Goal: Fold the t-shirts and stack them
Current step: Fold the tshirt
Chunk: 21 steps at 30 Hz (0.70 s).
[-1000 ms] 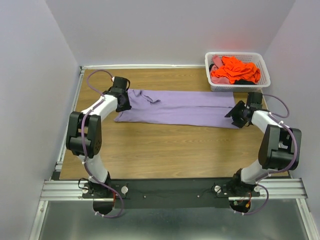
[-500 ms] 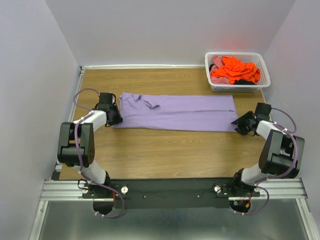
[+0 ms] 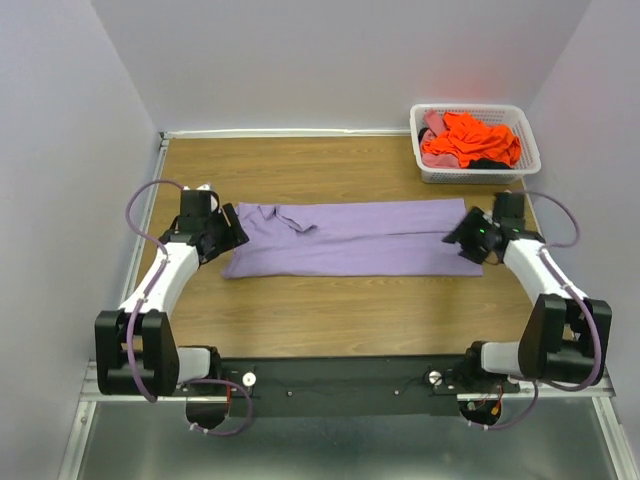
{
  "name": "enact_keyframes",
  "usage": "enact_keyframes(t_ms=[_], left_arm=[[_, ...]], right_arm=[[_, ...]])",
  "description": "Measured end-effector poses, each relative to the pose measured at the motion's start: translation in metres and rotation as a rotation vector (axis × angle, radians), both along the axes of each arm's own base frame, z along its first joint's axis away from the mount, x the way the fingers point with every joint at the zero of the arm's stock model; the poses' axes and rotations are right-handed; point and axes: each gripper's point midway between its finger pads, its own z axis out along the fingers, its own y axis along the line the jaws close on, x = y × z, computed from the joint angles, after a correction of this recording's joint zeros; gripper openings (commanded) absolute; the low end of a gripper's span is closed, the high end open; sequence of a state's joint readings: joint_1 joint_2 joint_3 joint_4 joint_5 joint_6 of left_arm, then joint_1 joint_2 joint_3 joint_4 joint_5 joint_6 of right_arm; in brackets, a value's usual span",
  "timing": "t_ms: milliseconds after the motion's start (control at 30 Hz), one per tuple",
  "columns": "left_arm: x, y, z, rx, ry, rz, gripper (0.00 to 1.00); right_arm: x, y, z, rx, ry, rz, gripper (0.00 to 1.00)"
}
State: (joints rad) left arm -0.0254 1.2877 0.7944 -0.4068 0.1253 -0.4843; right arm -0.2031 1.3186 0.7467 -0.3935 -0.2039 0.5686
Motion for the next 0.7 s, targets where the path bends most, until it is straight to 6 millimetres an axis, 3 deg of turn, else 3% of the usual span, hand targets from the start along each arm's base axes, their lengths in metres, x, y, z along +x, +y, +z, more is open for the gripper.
enact_keyframes(t_ms=[100, 233, 367, 500, 600, 700], left_arm=[[0.016, -0.005, 0.027, -0.03, -0.099, -0.014, 0.79], [0.021, -0.008, 0.028, -0.069, -0.122, -0.028, 0.81], [0.026, -0.007, 0.025, -0.092, -0.135, -0.03, 0.8], [0.034, -0.009, 0.031, -0.114, -0.18, -0.025, 0.74], [0.042, -0.013, 0.033, -0.142, -0.199, -0.02, 0.63], [0.052, -0.014, 0.023, -0.159, -0.174, -0.011, 0.62]], right_arm=[[0.028, 0.064, 0.035, -0.07, -0.113, 0.265, 0.67], [0.046, 0.146, 0.058, -0.134, -0.221, 0.551, 0.7], [0.056, 0.216, 0.053, -0.236, -0.264, 0.793, 0.72], [0.053, 0.287, 0.038, -0.338, -0.307, 1.029, 0.71], [0.055, 0.324, 0.031, -0.416, -0.35, 1.158, 0.7], [0.054, 0.35, 0.023, -0.471, -0.382, 1.251, 0.69]])
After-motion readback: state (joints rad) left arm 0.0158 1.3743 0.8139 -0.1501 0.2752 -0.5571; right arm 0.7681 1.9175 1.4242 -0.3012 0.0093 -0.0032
